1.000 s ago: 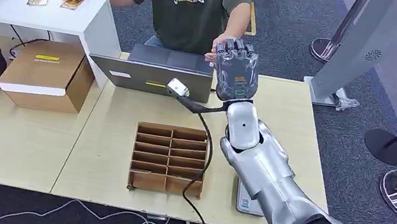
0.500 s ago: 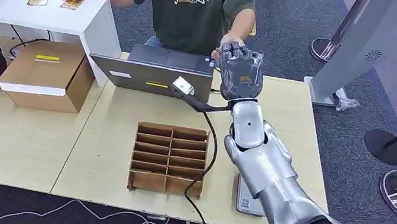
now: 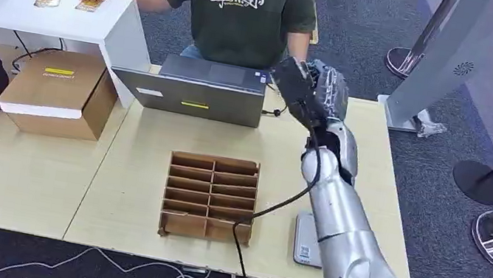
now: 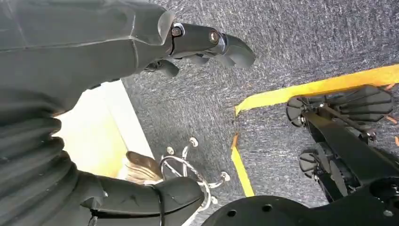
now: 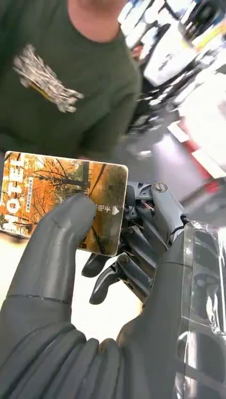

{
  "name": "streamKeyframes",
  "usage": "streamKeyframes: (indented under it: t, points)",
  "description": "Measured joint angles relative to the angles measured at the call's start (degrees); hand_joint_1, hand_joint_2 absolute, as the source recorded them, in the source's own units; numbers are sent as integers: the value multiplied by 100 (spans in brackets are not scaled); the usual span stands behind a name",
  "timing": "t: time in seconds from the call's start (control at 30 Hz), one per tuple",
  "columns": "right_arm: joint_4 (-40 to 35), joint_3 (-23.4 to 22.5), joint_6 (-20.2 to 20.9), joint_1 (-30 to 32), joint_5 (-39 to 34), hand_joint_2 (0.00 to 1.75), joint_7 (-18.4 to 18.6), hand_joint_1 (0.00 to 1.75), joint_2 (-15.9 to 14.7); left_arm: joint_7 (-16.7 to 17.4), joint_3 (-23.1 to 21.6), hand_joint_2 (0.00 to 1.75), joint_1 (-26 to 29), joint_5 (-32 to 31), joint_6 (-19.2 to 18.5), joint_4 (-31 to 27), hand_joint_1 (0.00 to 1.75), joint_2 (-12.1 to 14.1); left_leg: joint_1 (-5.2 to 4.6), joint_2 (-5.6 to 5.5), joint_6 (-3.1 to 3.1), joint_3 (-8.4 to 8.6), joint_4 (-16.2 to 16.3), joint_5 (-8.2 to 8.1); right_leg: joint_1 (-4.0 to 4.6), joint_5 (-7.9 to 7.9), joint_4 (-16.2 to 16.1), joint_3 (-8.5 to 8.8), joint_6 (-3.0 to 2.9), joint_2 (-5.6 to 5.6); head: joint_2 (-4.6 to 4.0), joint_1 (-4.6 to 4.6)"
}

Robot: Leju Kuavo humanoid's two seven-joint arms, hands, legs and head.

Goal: Pass the card to the sensor for recognition and then transmit it.

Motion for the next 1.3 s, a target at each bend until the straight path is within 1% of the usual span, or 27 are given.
streamKeyframes:
  t: [0.07,0.13,0.17,0.33,0.37,0.5,0.7,0.83,1.0,1.13,1.3]
  points:
    - [-144,-280,273,52,-638,175,-66,175,15,0,0,175,0,0,-2,0,0,13,0,0,0,-1,0,0,0,0,0,0,0,0,0,0]
    - [-229,-524,636,64,-1418,175,-129,175,15,0,0,175,0,0,-4,0,0,26,-1,2,0,-1,0,0,0,0,0,-1,0,1,0,0]
    - [-255,-637,716,69,-1757,175,-155,175,15,0,0,175,-1,-2,-4,0,0,33,-1,2,0,0,0,-1,0,0,0,-1,0,2,0,0]
    - [-358,-878,847,82,-2636,175,-188,175,-2,-2,0,175,8,0,2,0,0,33,-1,4,0,-1,0,-1,0,0,-1,-4,0,3,0,0]
    - [-373,-893,856,86,-2722,175,-188,175,-11,-2,0,175,11,0,4,0,0,33,-1,4,0,-1,0,-1,0,0,-1,-4,0,3,0,2]
    - [-468,-904,865,139,-2930,175,-183,175,-85,-9,0,175,28,0,4,0,0,28,-1,4,0,-1,0,-1,0,0,0,-5,0,4,0,0]
    - [-719,-852,836,314,-2905,175,-81,175,-221,-20,0,175,74,0,4,0,0,20,-1,4,2,-2,0,-2,0,0,-1,-6,0,3,0,0]
    - [-957,-716,830,519,-2827,175,-30,175,-367,-24,0,175,98,0,-2,0,0,15,-1,3,2,-3,0,-2,0,-1,-2,-6,1,3,0,0]
    - [-1292,-541,731,865,-2739,175,-20,175,-540,-55,0,175,115,0,-15,0,0,4,-1,3,2,-4,0,-3,0,-1,-2,-6,1,3,0,2]
    - [-1678,-428,620,1276,-2635,175,-24,175,-658,-63,4,175,130,0,-26,0,0,-7,-1,2,3,-5,0,-4,0,-3,-3,-7,2,2,2,2]
    - [-2224,-425,345,1894,-2492,175,-33,175,-747,-68,35,175,146,0,-31,0,0,-11,-1,2,2,-6,0,-7,0,-5,-3,-8,3,1,2,0]
